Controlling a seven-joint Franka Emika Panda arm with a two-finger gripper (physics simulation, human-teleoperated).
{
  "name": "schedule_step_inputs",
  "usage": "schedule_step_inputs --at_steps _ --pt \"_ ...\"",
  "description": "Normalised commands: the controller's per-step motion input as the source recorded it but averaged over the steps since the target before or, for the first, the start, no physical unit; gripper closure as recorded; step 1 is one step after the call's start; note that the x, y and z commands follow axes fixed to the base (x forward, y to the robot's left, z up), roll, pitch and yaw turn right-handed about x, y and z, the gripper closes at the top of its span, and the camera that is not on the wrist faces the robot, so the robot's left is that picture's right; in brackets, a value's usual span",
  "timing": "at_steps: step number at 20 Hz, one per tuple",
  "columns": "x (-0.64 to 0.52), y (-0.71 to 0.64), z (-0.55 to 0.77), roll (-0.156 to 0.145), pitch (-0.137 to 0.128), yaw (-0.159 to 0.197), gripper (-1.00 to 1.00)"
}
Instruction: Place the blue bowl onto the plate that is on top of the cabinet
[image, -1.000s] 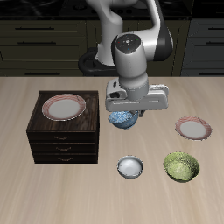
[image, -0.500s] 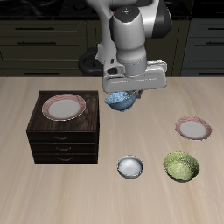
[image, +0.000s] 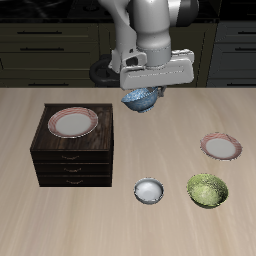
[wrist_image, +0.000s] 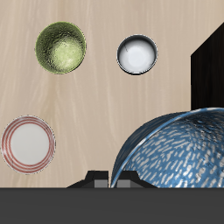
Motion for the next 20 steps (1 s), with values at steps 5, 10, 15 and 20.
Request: schedule_step_inputs --at_steps 5,10,15,20 --pt "-0.1 -0.03 0.36 -0.009 -0.042 0.018 1.0" --pt "-0.16 -0.05 0.42 -0.016 -0.055 0.012 1.0" --pt "-0.11 -0.05 0.3 -0.012 -0.043 0.018 1.0" --pt "0.05 -0.07 0.06 0.006 -0.006 0.003 1.0"
